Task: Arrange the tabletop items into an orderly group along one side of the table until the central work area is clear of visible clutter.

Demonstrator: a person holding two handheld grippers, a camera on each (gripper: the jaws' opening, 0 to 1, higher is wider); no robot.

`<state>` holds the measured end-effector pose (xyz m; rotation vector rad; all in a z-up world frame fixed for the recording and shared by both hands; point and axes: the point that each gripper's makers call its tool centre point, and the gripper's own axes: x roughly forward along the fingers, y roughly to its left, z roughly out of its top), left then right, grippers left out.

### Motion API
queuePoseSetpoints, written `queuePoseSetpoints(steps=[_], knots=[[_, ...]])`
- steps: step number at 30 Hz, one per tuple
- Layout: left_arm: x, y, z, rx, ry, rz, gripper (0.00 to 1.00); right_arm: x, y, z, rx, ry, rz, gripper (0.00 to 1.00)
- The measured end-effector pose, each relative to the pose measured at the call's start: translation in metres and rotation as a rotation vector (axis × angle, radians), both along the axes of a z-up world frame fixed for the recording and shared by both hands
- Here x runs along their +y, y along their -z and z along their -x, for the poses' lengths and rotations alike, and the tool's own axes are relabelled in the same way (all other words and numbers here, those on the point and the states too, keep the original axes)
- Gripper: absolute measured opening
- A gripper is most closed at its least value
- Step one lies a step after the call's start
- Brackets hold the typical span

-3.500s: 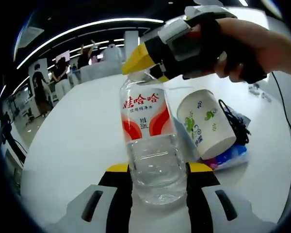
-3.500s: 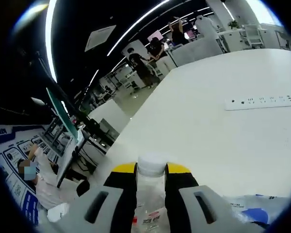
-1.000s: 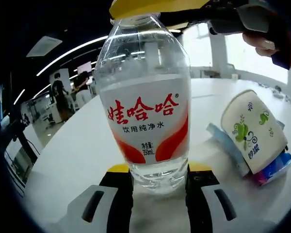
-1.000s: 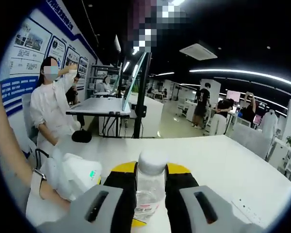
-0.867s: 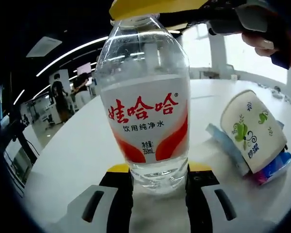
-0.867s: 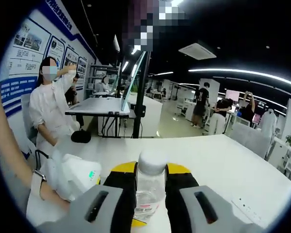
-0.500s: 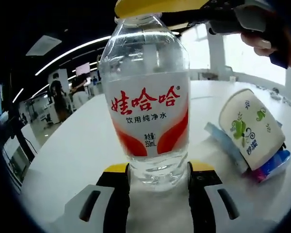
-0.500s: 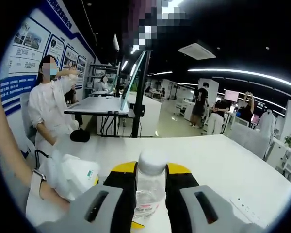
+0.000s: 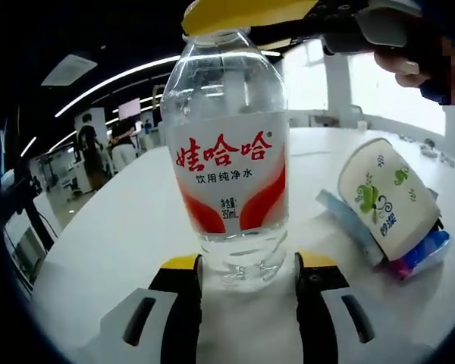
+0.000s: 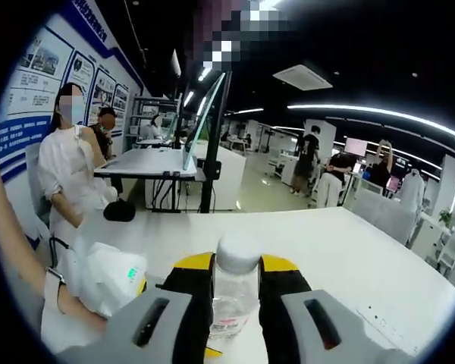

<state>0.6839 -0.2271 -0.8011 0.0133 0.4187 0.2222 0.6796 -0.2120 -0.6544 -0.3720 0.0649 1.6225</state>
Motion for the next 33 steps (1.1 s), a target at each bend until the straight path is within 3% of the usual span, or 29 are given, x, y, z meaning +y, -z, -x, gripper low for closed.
queuePoseSetpoints(steps=[9,12,13,17,22,26,33], knots=[[-0.001,0.002,0.001,0.001,0.003,0.021,0.45,-0.003,0.001,-0.001,-0.006,0.012,0.004,0.2],[-0.003,0.0,0.002,-0.002,0.004,0.023,0.45,-0.003,0.001,0.001,-0.016,-0.003,0.005,0.3],[-0.003,-0.001,0.002,-0.001,0.005,0.023,0.45,-0.004,0.004,-0.001,-0.045,0.004,0.028,0.33],[-0.006,-0.002,0.005,-0.001,0.008,0.028,0.44,-0.005,0.004,-0.004,-0.009,0.018,0.019,0.35],[-0.006,-0.005,0.01,-0.002,0.012,0.033,0.45,-0.009,0.01,-0.006,-0.018,0.015,0.035,0.42],[-0.007,-0.008,0.015,0.003,0.028,0.047,0.46,-0.017,0.014,-0.008,0.079,0.029,0.041,0.46],[-0.002,-0.009,0.027,0.035,0.049,0.093,0.57,-0.043,0.021,-0.016,0.134,0.03,0.089,0.54]])
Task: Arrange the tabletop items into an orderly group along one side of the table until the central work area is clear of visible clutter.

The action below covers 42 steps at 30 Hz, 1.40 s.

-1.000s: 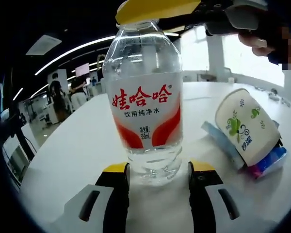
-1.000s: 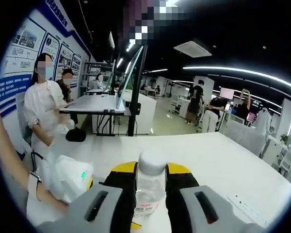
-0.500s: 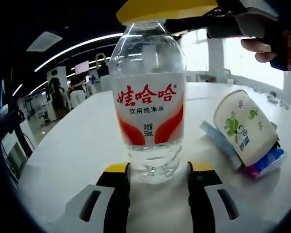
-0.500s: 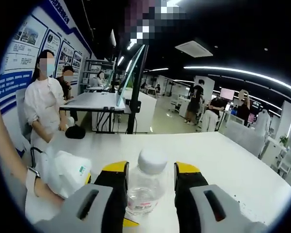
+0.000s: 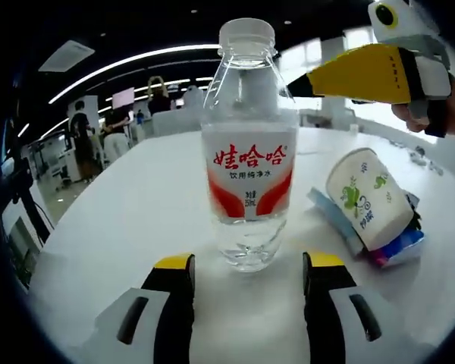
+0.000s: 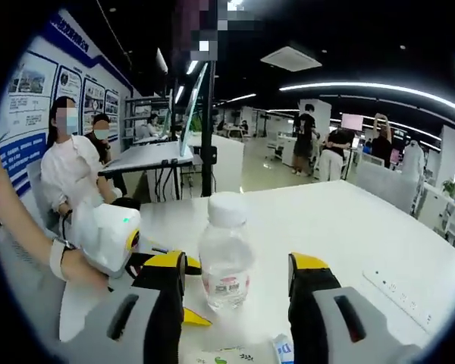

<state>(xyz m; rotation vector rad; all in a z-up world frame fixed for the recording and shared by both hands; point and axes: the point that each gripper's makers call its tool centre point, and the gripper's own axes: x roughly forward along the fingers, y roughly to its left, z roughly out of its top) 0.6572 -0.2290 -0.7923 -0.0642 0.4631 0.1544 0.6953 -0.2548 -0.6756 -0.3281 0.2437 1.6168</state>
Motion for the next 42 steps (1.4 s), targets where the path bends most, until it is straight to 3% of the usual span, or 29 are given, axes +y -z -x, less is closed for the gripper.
queuePoseSetpoints(steps=[7,11,16,20,24,27,35,38,42], knots=[[-0.007,0.0,0.013,0.054,0.041,0.038,0.64,-0.026,0.011,0.001,0.081,-0.028,0.083,0.63],[-0.004,0.002,0.019,0.081,0.043,0.055,0.72,-0.044,0.021,-0.006,0.142,0.01,0.126,0.65],[-0.006,0.002,0.026,0.102,0.056,0.091,0.76,-0.061,0.02,-0.012,0.194,0.031,0.118,0.71],[-0.009,0.001,0.03,0.13,0.073,0.139,0.82,-0.078,0.027,-0.018,0.287,0.07,0.155,0.77],[-0.017,-0.006,0.035,0.139,0.096,0.182,0.82,-0.095,0.03,-0.023,0.374,0.09,0.164,0.81],[-0.024,-0.012,0.037,0.139,0.099,0.177,0.85,-0.104,0.029,-0.029,0.391,0.116,0.152,0.82],[-0.046,-0.028,0.038,0.12,0.102,0.251,0.9,-0.137,0.038,-0.039,0.451,0.178,0.181,0.87],[-0.057,-0.031,0.038,0.13,0.125,0.236,0.87,-0.144,0.039,-0.04,0.452,0.195,0.178,0.87],[-0.076,-0.037,0.032,0.146,0.166,0.27,0.82,-0.152,0.037,-0.041,0.453,0.222,0.167,0.86]])
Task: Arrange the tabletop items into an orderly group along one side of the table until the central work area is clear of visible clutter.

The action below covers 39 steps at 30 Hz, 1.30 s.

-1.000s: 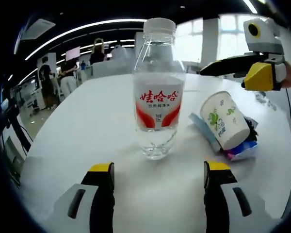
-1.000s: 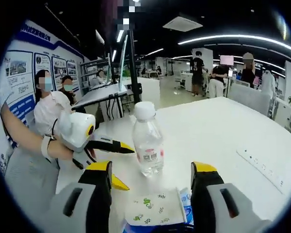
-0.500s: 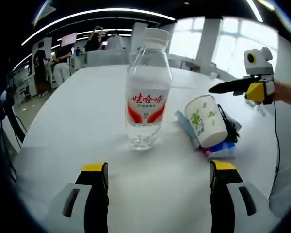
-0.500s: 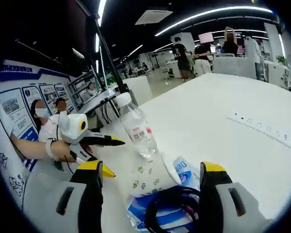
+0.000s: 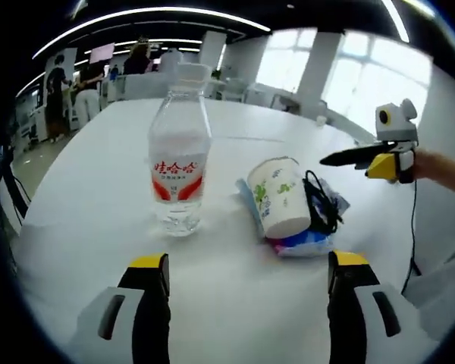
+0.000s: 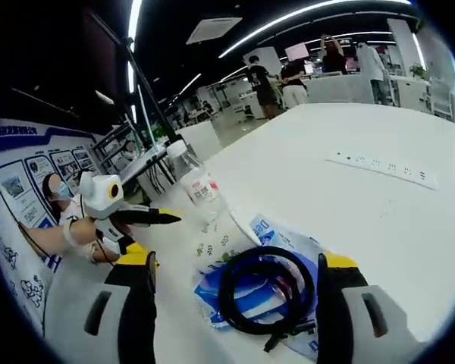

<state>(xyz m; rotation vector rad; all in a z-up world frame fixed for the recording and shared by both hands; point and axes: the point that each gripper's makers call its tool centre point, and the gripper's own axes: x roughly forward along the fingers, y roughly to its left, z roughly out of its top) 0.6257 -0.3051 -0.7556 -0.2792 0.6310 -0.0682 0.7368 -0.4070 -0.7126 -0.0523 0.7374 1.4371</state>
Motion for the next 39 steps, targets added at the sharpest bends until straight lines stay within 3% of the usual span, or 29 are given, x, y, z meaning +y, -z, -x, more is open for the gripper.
queuePoseSetpoints(steps=[5,10,16,27,35,39], knots=[[-0.012,-0.003,-0.01,-0.004,0.04,-0.026,0.8,-0.004,-0.003,0.0,-0.008,0.01,-0.001,0.86],[-0.022,-0.006,-0.02,0.003,0.074,-0.002,0.76,-0.008,-0.003,0.001,-0.026,0.002,0.012,0.84],[-0.031,-0.008,-0.035,0.014,0.108,0.0,0.59,-0.012,-0.002,0.0,-0.055,0.004,0.033,0.79],[-0.037,-0.003,-0.05,0.041,0.125,-0.026,0.55,-0.022,-0.003,0.001,-0.037,0.012,0.026,0.78],[-0.038,0.004,-0.052,0.066,0.123,-0.021,0.53,-0.022,0.002,0.012,-0.015,-0.035,0.048,0.79],[-0.037,0.005,-0.055,0.076,0.154,-0.076,0.52,-0.02,0.004,0.014,-0.002,-0.036,0.037,0.78]])
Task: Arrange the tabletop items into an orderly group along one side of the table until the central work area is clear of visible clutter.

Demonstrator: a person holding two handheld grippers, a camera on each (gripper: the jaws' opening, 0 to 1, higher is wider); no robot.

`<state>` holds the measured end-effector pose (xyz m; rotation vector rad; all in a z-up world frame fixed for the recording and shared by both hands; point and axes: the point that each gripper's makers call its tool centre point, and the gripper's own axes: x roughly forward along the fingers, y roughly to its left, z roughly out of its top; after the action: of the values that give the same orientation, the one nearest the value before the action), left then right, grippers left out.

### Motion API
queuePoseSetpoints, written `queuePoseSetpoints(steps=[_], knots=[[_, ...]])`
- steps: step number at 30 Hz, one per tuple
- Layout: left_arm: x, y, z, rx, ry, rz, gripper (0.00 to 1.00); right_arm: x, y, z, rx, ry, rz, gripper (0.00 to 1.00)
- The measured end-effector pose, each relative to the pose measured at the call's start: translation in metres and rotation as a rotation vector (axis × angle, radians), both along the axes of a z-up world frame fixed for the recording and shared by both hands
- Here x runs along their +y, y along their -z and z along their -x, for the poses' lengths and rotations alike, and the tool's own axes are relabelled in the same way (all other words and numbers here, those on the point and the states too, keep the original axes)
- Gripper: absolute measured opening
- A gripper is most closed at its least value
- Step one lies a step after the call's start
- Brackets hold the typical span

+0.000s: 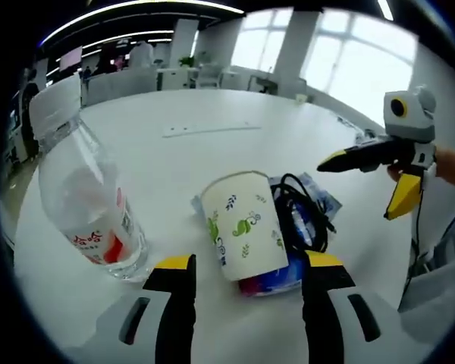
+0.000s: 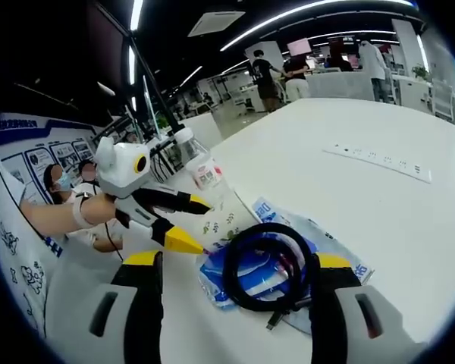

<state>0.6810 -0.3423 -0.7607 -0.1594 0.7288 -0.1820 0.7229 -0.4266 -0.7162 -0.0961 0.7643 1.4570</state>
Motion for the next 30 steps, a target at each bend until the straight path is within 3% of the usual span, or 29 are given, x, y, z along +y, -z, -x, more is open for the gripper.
queuePoseSetpoints(steps=[7,11,30], knots=[[-0.006,-0.002,-0.009,0.009,0.023,-0.012,0.51,0.002,0.0,0.004,0.008,-0.011,-0.01,0.76],[-0.011,-0.008,-0.009,-0.009,0.007,0.015,0.5,0.0,-0.001,0.002,0.02,0.002,-0.019,0.76],[-0.006,0.013,-0.013,0.023,0.007,0.024,0.39,-0.008,0.004,-0.001,0.032,0.022,-0.021,0.75]])
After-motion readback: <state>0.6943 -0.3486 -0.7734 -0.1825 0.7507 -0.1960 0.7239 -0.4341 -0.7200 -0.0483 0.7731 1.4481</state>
